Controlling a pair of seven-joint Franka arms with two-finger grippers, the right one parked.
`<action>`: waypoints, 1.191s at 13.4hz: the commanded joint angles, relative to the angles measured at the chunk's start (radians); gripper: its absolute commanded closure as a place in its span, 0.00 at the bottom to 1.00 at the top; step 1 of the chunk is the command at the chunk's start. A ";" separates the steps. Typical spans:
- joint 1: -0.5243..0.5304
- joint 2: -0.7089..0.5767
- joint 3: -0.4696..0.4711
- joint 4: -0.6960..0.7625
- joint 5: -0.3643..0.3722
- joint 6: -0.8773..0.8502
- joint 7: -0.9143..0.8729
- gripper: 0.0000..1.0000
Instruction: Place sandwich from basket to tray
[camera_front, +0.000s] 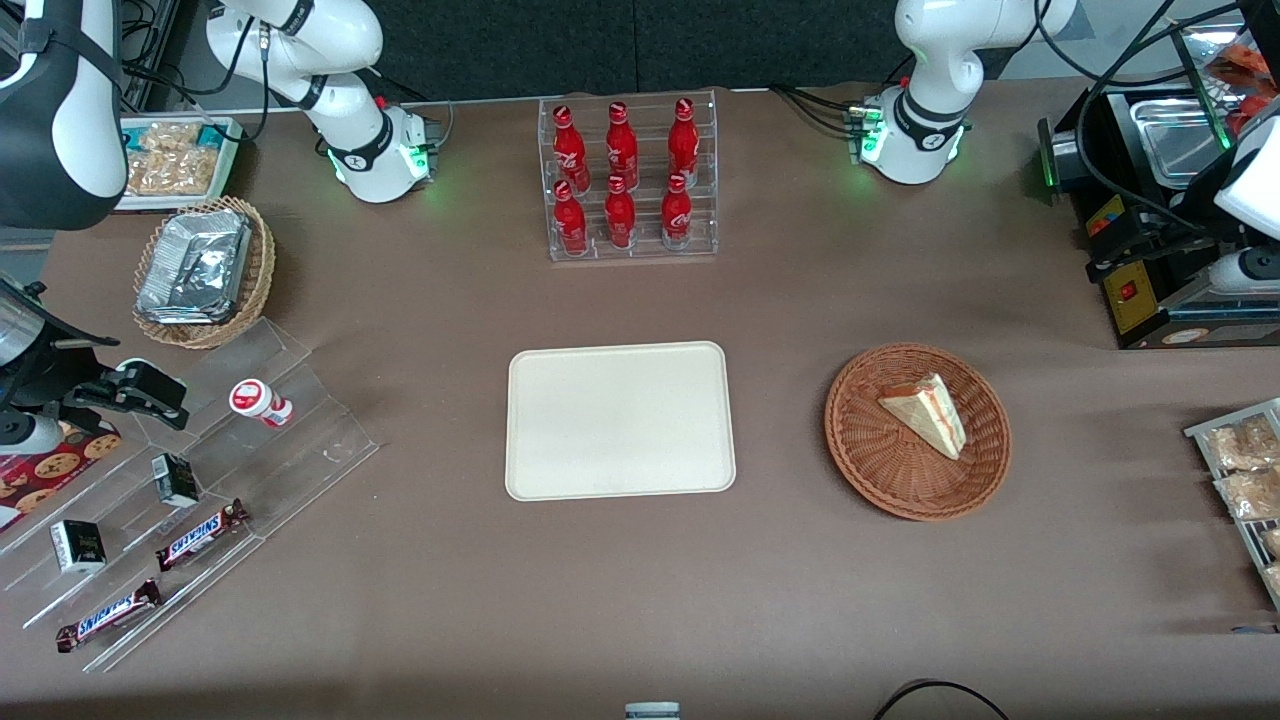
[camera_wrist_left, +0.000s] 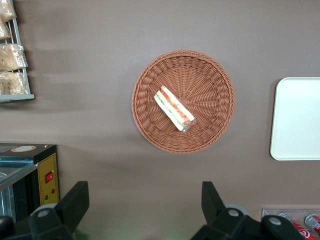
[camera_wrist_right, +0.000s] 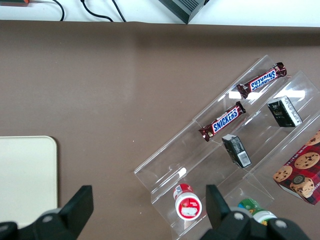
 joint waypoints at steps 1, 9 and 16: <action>-0.003 0.007 -0.003 0.015 0.017 -0.017 0.003 0.01; -0.008 0.214 -0.038 -0.056 -0.014 0.100 -0.683 0.00; -0.033 0.256 -0.038 -0.361 -0.009 0.521 -0.856 0.00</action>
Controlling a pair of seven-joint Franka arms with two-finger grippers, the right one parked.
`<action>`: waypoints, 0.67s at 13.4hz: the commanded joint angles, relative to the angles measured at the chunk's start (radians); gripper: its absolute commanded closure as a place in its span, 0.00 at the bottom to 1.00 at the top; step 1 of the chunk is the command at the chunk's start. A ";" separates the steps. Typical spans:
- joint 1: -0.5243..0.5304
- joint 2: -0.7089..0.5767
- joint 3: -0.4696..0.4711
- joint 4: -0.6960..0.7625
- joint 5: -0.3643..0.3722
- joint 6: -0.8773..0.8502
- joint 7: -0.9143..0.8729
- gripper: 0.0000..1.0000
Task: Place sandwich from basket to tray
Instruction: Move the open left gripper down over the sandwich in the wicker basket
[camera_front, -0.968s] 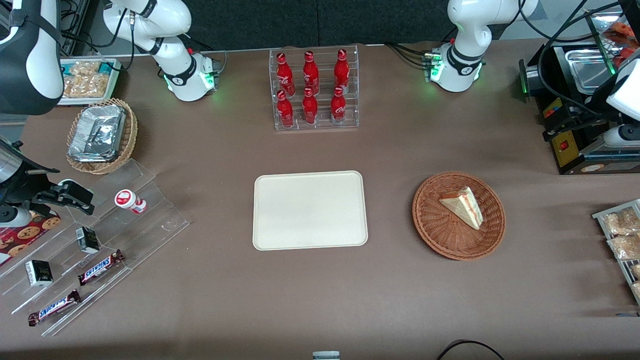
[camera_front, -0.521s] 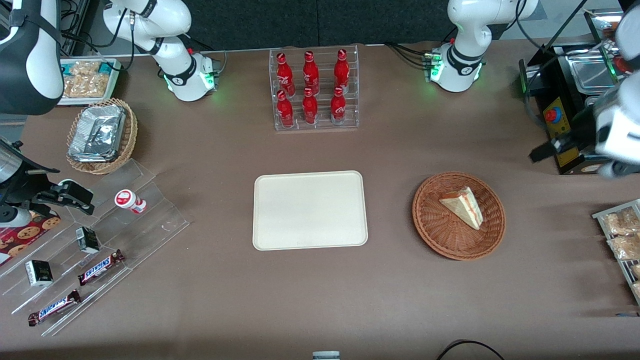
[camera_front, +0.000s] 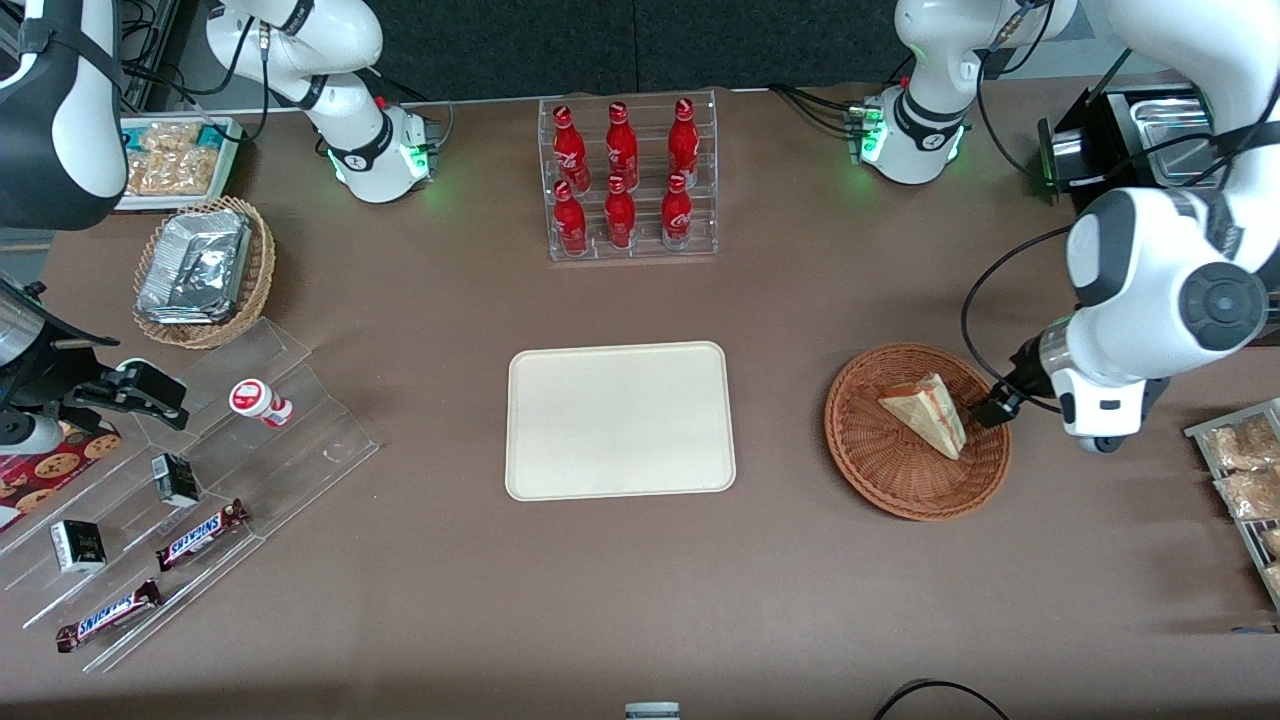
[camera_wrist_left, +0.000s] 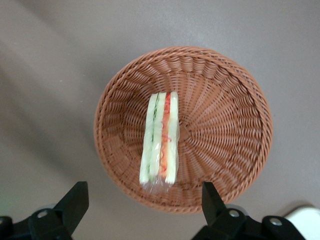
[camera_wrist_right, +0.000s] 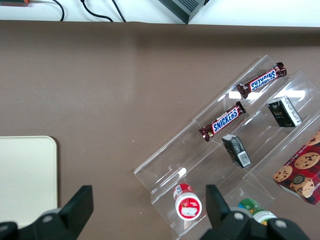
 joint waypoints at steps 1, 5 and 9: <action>-0.005 -0.031 0.005 -0.140 -0.005 0.150 -0.036 0.00; -0.005 0.010 0.005 -0.202 -0.005 0.273 -0.093 0.00; -0.025 0.078 0.005 -0.199 -0.007 0.334 -0.093 0.00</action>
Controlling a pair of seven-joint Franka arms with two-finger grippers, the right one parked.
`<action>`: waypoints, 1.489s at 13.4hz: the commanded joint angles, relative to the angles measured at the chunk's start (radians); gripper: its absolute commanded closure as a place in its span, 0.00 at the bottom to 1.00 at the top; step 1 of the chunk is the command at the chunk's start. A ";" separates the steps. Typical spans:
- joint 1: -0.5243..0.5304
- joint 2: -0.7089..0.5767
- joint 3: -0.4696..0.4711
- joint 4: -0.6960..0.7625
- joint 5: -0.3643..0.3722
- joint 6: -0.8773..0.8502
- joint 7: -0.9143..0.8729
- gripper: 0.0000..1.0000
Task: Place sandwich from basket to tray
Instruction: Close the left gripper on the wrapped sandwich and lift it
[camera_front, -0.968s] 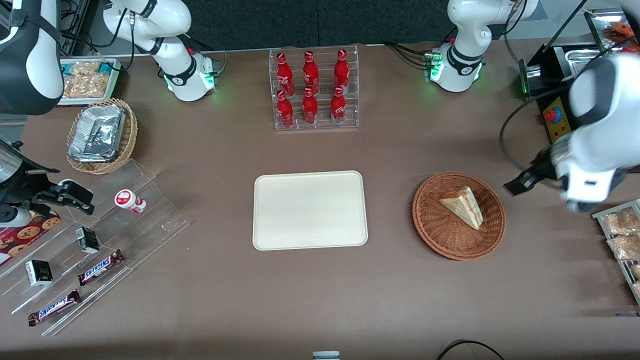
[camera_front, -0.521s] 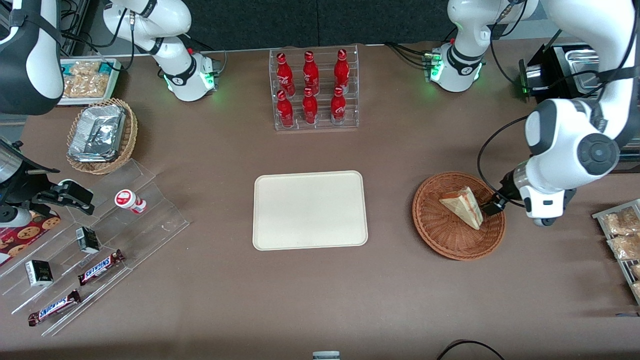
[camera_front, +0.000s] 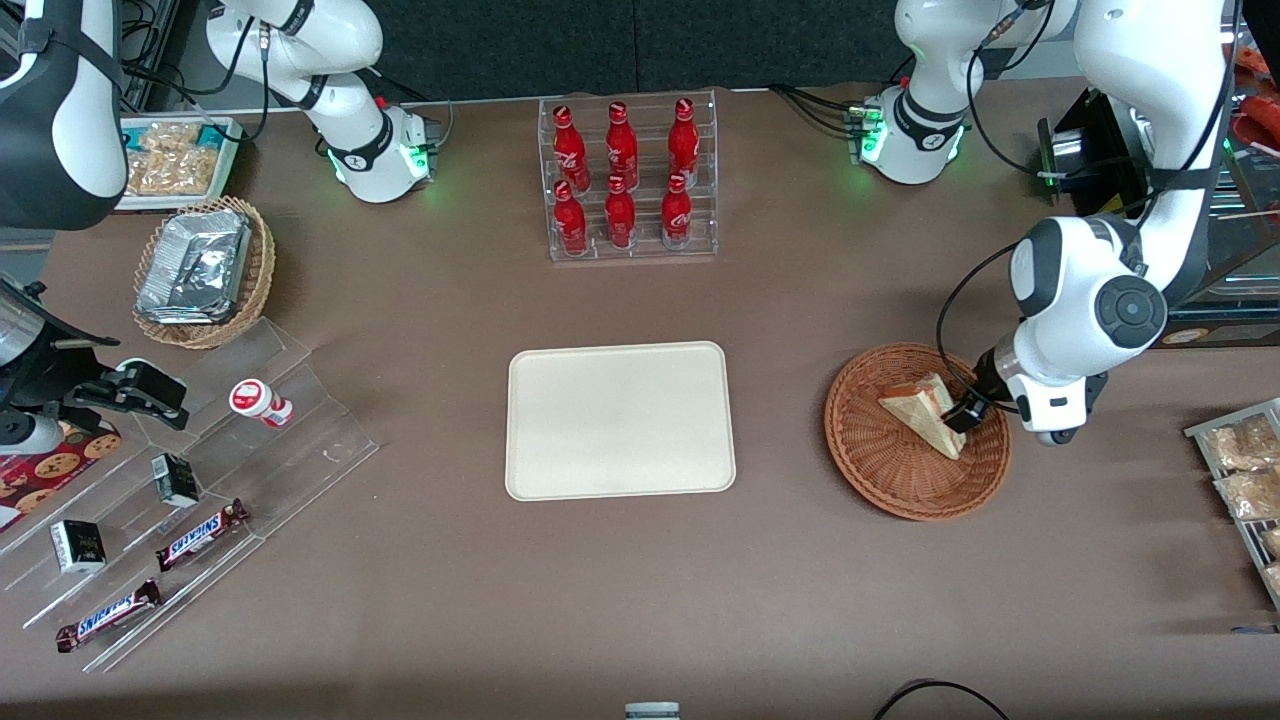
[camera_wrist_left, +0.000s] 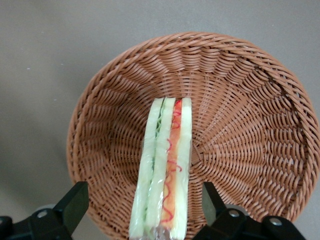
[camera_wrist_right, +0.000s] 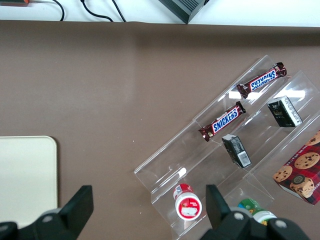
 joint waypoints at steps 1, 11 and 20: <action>-0.023 0.051 0.004 0.008 -0.005 0.056 -0.019 0.00; -0.060 0.134 0.004 0.006 0.003 0.129 -0.021 1.00; -0.237 0.116 -0.037 0.448 -0.006 -0.350 -0.002 1.00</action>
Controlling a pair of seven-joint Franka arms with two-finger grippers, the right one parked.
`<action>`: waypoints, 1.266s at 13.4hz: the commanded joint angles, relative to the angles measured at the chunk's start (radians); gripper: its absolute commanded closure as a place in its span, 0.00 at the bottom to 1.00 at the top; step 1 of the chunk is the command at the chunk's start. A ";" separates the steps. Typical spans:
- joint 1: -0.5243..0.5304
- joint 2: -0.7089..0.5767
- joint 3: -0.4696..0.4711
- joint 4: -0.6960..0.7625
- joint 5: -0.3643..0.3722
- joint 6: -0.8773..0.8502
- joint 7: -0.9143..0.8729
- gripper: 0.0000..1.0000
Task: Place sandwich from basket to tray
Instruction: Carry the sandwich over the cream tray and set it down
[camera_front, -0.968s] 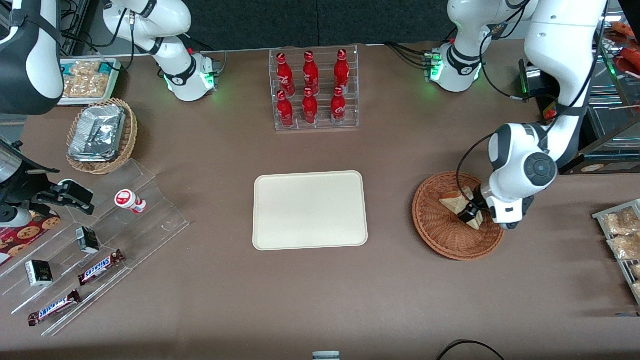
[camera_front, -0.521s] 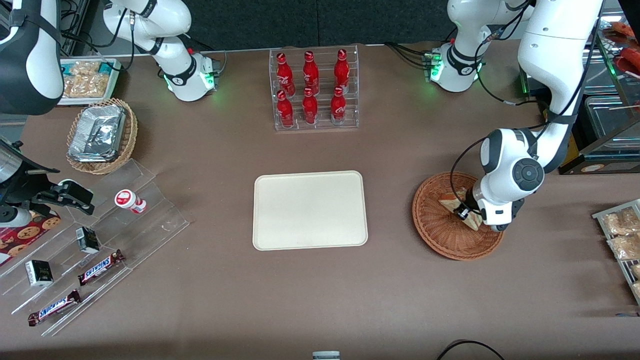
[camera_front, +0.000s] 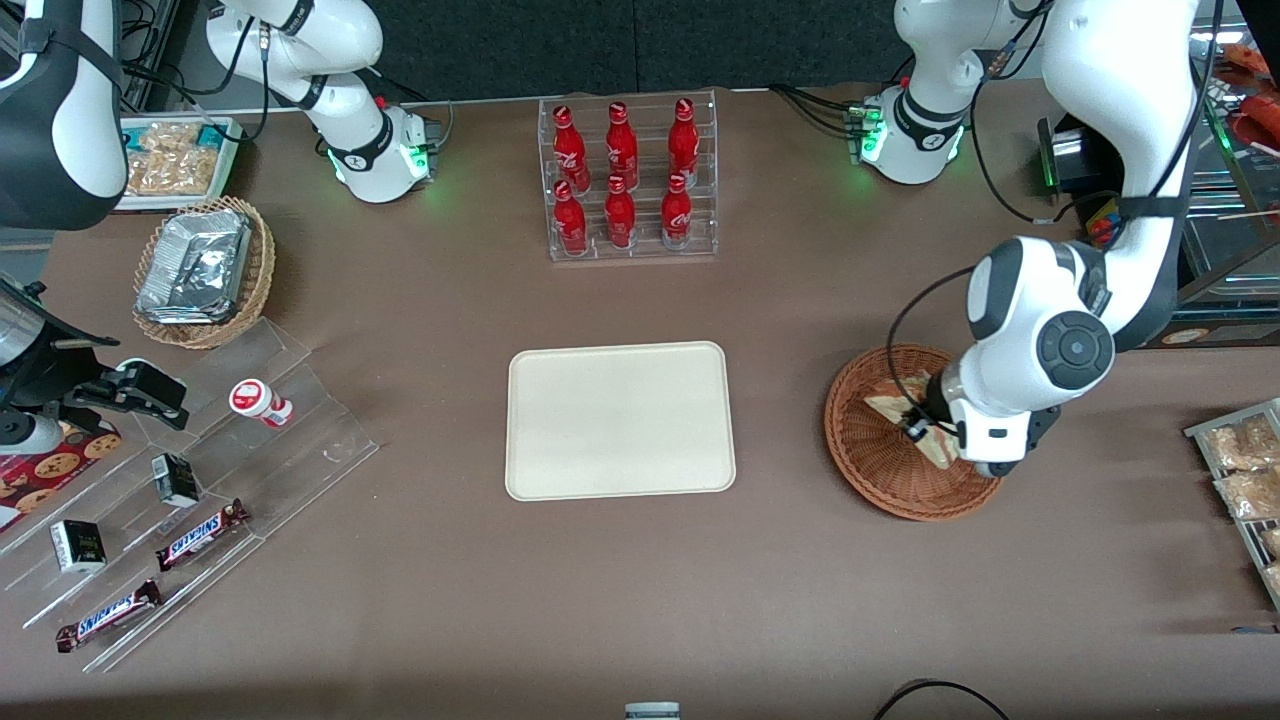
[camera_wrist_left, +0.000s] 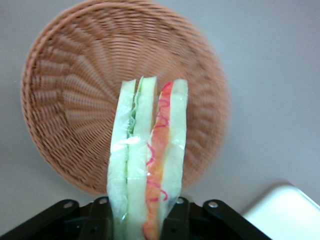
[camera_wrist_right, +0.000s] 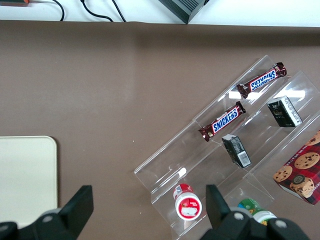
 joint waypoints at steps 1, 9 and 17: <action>-0.128 0.035 0.005 0.110 -0.005 -0.031 -0.002 1.00; -0.404 0.380 -0.009 0.481 -0.007 0.033 0.173 0.97; -0.538 0.598 -0.009 0.563 0.005 0.211 0.133 0.90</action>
